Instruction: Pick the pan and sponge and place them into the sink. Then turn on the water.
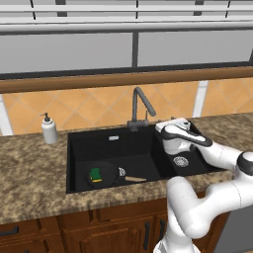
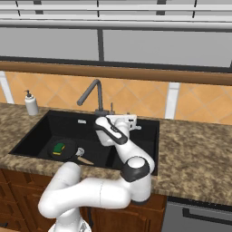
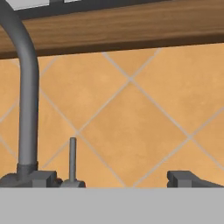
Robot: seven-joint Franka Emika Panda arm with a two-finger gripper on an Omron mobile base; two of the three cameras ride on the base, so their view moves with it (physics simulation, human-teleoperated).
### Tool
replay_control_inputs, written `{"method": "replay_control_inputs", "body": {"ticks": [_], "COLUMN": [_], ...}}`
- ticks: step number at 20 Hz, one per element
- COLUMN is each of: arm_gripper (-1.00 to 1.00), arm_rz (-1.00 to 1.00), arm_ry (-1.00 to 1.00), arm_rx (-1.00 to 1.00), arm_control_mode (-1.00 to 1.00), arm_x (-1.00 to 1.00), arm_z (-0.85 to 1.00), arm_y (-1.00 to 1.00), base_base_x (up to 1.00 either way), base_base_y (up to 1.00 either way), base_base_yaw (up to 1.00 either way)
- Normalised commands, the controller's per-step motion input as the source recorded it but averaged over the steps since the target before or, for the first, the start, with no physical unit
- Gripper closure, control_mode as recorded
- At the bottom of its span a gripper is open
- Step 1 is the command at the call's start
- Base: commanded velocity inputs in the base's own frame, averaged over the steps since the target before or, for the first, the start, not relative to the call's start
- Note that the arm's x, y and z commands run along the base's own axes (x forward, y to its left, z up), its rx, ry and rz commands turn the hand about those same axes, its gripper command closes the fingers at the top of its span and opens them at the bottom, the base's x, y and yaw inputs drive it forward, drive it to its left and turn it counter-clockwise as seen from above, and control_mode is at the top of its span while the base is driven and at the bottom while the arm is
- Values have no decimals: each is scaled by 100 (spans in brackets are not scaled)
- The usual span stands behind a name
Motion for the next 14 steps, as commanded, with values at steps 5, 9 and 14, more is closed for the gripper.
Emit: {"method": "replay_control_inputs", "body": {"ticks": [5, 9, 14], "arm_gripper": [-100, -100, -100], "arm_rz": [-9, -8, -7], "arm_ry": [2, 0, 0], "arm_rx": [0, 0, 0], "arm_control_mode": [-100, -100, -100], "arm_x": [0, 0, 1], "arm_z": [-1, 0, 0], "arm_y": [15, 24, 25], "base_base_x": [0, 0, 0], "base_base_y": [0, 0, 0], "base_base_yaw": [0, 0, 0]}}
